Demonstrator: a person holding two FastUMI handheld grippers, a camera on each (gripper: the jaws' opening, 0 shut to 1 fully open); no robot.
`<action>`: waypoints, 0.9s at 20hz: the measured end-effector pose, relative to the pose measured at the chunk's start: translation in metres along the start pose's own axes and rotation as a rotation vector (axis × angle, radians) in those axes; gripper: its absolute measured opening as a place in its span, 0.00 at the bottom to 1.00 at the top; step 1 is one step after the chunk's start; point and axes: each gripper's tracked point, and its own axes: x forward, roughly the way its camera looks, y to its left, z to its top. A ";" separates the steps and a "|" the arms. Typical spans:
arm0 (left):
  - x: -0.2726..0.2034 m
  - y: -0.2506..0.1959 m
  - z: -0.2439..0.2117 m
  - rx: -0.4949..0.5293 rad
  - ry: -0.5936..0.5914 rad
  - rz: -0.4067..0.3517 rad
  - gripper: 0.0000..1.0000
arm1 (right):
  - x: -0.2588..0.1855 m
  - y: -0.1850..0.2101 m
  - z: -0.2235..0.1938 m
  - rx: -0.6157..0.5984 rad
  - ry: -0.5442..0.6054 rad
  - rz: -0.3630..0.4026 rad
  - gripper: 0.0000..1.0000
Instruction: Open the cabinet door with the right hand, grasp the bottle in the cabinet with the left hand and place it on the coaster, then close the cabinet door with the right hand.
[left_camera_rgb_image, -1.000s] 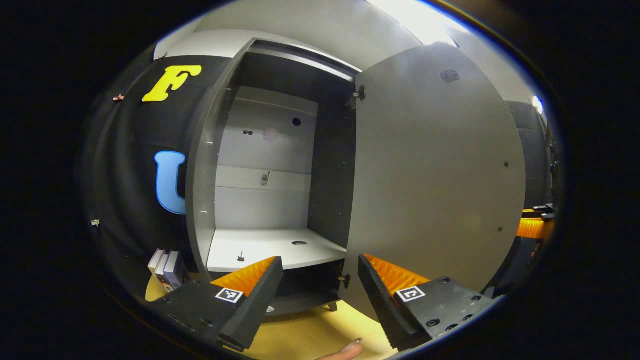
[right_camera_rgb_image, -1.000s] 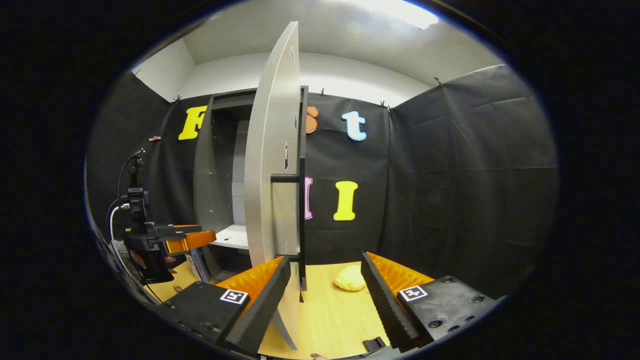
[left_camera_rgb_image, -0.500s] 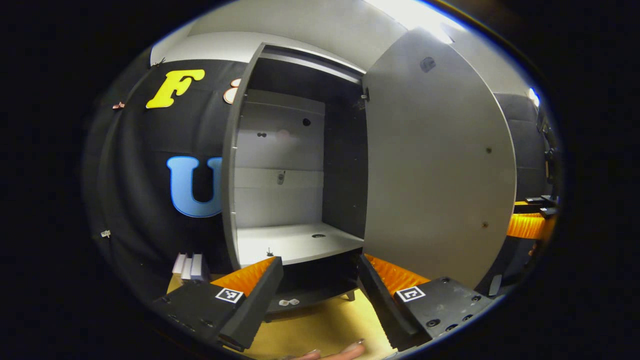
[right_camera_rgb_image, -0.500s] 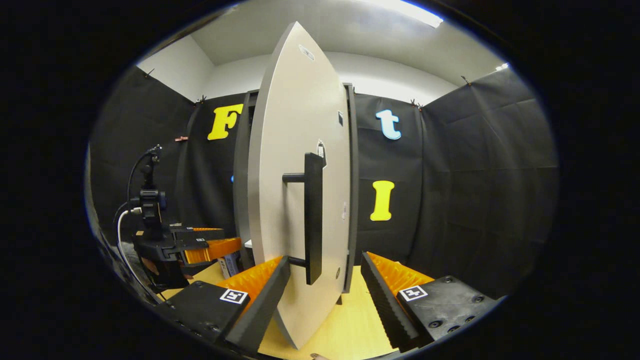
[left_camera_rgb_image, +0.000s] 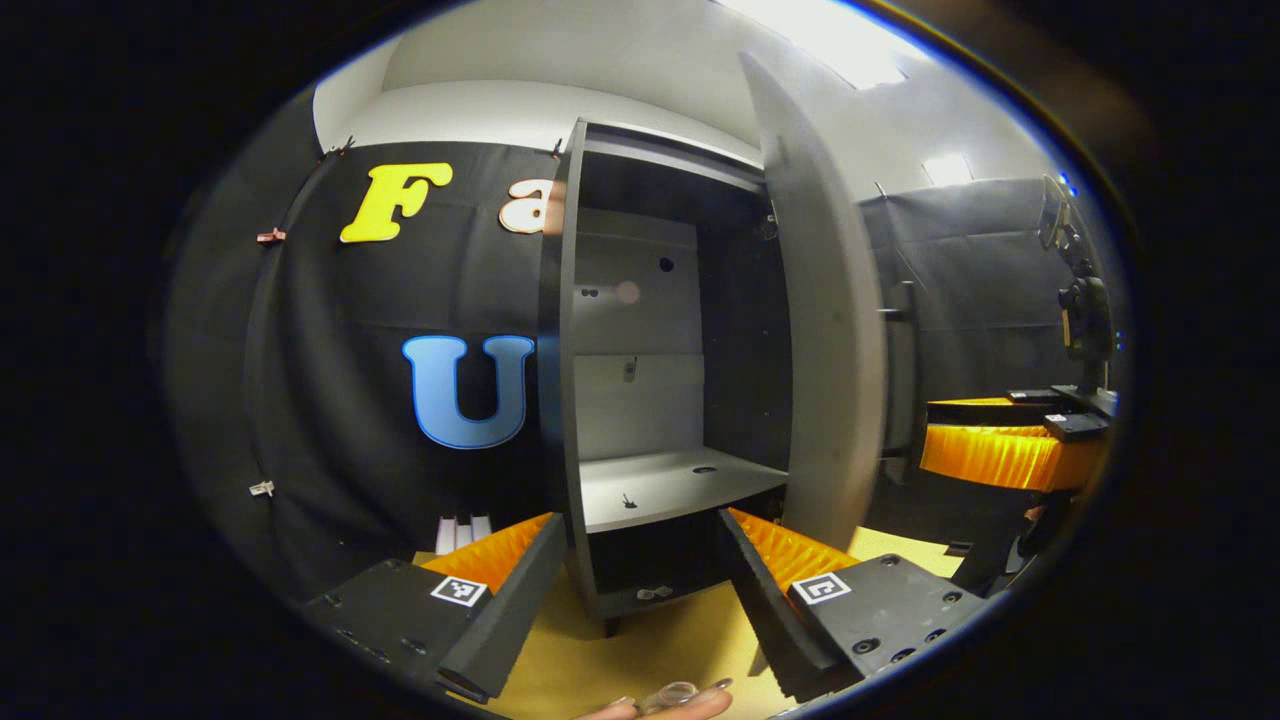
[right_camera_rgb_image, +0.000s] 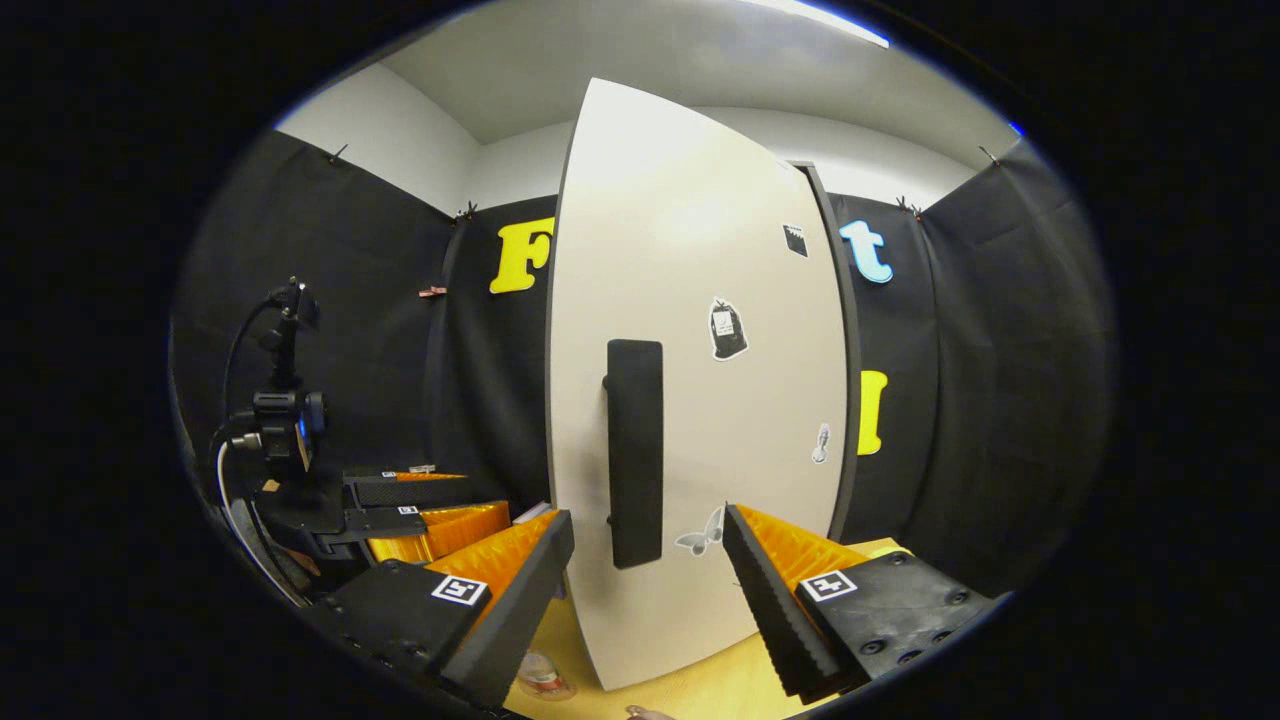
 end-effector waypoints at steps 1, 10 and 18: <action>-0.003 0.002 -0.001 0.001 0.010 0.013 0.96 | -0.002 -0.004 -0.002 0.002 0.007 0.003 0.98; -0.004 -0.029 0.001 -0.109 0.002 0.224 0.95 | 0.012 -0.107 0.016 -0.048 -0.065 -0.083 0.98; 0.009 -0.065 0.003 -0.113 -0.008 0.313 0.95 | 0.028 -0.127 0.011 -0.091 -0.057 -0.024 0.97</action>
